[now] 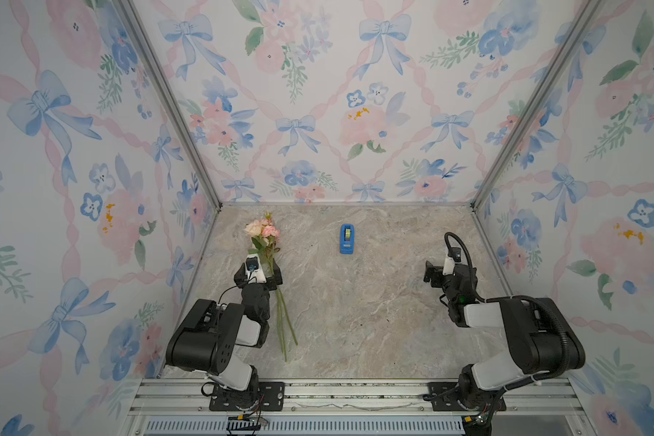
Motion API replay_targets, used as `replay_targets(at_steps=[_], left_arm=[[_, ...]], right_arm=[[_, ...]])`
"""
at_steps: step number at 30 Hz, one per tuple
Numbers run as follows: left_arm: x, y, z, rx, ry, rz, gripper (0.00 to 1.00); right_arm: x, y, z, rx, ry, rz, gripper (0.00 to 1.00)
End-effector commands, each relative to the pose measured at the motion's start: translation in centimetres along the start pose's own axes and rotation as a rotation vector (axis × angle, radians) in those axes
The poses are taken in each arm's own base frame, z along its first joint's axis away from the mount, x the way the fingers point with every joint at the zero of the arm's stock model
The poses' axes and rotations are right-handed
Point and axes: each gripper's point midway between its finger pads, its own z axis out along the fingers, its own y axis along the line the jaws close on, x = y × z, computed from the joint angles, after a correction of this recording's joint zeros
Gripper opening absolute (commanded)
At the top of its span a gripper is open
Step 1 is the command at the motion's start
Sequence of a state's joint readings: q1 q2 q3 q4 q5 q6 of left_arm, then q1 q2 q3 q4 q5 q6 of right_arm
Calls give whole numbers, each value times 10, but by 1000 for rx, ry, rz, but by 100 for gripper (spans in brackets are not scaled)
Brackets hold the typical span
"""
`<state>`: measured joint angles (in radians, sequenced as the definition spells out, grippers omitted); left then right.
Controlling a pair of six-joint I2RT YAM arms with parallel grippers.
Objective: Wrap bouquets with tape
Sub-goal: Pick up the unwrapped bouquet from the center of the board.
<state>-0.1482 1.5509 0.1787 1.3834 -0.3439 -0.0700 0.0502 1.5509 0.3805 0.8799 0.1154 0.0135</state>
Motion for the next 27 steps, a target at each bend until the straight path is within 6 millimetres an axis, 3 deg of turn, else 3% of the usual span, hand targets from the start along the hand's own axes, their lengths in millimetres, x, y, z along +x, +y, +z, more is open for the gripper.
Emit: replay_targets(at_steps=[1,27], left_arm=[[1,2,-1,-8,-4,17,98],[2,2,0,-2,1,12,98]], right_arm=[[-13,1,1,12,-39,-15,97],[-12,1,1,4,-37,-10,97]])
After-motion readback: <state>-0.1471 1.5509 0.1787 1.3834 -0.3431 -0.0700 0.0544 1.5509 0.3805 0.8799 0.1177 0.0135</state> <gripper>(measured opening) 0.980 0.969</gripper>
